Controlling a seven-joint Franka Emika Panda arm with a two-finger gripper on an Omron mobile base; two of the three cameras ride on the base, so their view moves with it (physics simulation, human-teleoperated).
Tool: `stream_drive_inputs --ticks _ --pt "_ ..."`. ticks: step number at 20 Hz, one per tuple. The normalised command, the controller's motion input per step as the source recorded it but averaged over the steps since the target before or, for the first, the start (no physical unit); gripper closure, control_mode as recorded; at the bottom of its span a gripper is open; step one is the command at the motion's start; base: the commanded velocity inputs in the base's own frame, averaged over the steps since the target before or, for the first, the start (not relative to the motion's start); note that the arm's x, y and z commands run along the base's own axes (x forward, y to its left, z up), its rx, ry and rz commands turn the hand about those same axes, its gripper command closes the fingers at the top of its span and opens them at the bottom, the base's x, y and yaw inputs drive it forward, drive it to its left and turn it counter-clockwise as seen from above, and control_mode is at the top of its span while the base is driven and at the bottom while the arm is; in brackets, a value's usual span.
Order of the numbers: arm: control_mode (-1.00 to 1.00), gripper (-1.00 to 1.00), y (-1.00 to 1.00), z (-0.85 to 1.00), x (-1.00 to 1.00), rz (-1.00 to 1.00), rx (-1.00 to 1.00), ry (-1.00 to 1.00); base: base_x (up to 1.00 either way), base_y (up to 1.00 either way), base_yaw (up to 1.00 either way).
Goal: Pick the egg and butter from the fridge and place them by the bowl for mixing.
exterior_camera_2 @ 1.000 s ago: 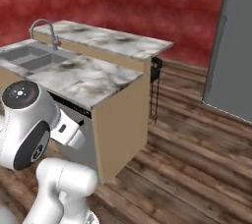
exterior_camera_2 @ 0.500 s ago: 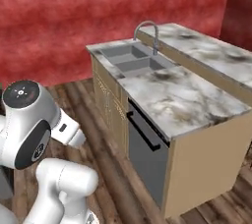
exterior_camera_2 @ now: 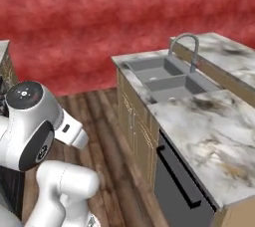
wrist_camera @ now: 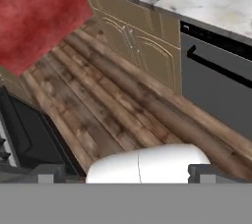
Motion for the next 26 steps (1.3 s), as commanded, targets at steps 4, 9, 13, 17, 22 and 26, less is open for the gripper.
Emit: stream_drive_inputs --ticks 4,9,13,17,22,26 --pt "1.0 -1.0 0.0 0.0 0.0 0.0 0.0 0.0 1.0 -0.01 0.0" --pt "1.0 -1.0 0.0 0.0 0.0 0.0 0.0 0.0 1.0 -0.01 0.0" --pt "1.0 -1.0 0.0 0.0 0.0 0.0 0.0 0.0 1.0 0.11 0.08" --pt "1.0 -1.0 0.0 0.0 0.0 0.0 0.0 0.0 1.0 0.09 0.1" --pt "1.0 -1.0 0.0 0.0 0.0 0.0 0.0 0.0 1.0 0.21 0.11" --pt "1.0 -1.0 0.0 0.0 0.0 0.0 0.0 0.0 1.0 0.2 0.09"
